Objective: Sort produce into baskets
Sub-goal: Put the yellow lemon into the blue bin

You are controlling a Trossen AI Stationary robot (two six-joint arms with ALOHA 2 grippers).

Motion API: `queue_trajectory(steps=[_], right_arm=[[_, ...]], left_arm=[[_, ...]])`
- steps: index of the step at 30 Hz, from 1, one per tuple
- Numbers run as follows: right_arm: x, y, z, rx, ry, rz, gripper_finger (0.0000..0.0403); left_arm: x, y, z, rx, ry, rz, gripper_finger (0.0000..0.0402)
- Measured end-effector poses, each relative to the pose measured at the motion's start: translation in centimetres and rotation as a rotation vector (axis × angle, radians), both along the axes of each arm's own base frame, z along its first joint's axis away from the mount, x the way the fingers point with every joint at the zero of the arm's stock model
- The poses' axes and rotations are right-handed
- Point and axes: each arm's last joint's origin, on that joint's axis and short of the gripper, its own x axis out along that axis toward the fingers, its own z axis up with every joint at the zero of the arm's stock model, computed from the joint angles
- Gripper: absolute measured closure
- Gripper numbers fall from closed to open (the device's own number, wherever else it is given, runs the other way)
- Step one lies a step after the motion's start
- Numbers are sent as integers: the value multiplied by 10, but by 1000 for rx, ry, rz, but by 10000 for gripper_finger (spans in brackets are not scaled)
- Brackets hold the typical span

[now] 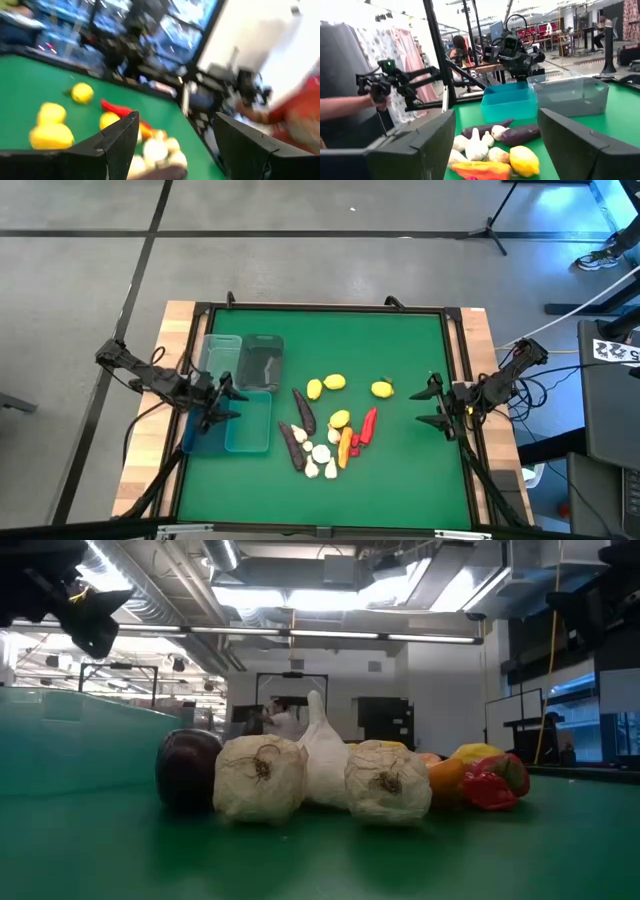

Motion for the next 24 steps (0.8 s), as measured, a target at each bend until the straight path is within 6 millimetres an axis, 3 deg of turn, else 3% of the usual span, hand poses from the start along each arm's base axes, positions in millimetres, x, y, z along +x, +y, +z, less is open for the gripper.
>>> queue_trajectory(steps=[15, 19, 24], right_arm=[[0, -2, 2, 11, -6, -77, 123], [0, -4, 3, 27, -11, -118, 123], [0, -6, 3, 37, -4, -187, 123]], left_arm=[[-4, 13, 19, -102, -152, 393, 150], [-7, 15, 32, -192, -241, 355, 150], [-3, 14, 59, -150, -233, 361, 150]])
